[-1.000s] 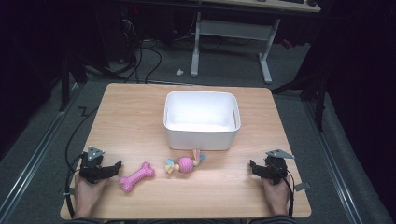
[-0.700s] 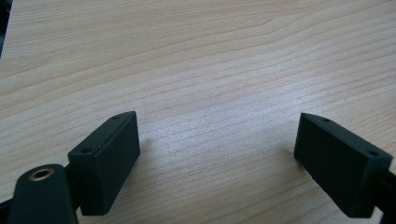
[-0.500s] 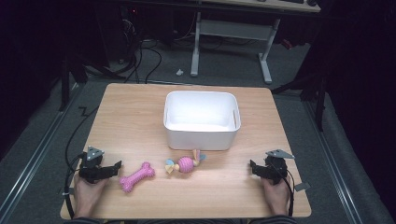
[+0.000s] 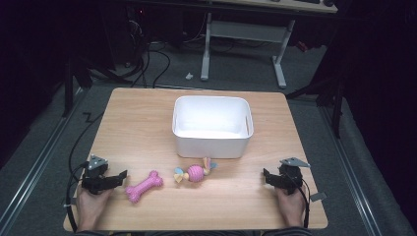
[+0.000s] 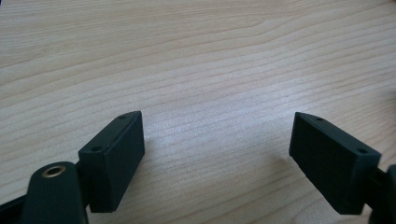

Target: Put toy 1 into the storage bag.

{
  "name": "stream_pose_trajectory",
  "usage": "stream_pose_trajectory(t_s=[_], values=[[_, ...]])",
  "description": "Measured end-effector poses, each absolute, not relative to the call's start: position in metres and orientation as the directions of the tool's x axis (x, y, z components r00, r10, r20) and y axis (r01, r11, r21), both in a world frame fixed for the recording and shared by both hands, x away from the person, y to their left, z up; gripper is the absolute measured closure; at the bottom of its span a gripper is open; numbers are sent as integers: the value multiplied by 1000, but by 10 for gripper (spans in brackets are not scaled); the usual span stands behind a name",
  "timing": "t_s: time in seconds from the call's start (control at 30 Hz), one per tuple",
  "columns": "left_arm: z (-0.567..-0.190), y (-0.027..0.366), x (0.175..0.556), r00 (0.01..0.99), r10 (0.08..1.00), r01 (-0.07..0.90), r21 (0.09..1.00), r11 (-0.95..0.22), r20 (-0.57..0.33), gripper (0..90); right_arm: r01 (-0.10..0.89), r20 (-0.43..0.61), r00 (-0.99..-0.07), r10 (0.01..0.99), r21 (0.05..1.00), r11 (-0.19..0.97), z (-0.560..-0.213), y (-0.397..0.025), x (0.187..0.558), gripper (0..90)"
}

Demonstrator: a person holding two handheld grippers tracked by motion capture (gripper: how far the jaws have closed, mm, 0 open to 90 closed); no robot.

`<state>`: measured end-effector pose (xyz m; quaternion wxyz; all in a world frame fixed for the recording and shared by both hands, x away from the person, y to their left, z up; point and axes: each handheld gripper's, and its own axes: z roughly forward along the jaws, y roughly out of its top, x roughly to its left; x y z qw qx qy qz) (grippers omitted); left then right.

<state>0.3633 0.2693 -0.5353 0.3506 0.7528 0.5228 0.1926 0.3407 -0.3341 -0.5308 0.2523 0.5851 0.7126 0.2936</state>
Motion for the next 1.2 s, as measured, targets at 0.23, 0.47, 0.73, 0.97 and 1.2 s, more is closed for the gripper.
stream_pose_trajectory(t_s=[0.23, 0.47, 0.73, 0.97, 1.2], values=[[-531, 273, 356, 378, 921, 647, 738, -193, -91, 199, 685, -15, -189, 982, 715, 143, -531, -335, 341, 208], [-521, 275, 346, 382, 920, 644, 739, -200, -84, 227, 684, -16, -189, 982, 715, 143, -531, -334, 341, 210], [-510, 273, 334, 403, 912, 633, 743, -215, -79, 256, 684, -17, -189, 982, 715, 144, -531, -334, 341, 209], [-500, 266, 327, 441, 895, 614, 751, -243, -71, 281, 684, -16, -189, 982, 715, 143, -531, -334, 341, 210], [-494, 255, 324, 481, 875, 609, 741, -283, -61, 277, 684, -16, -189, 982, 715, 144, -531, -334, 341, 210]])
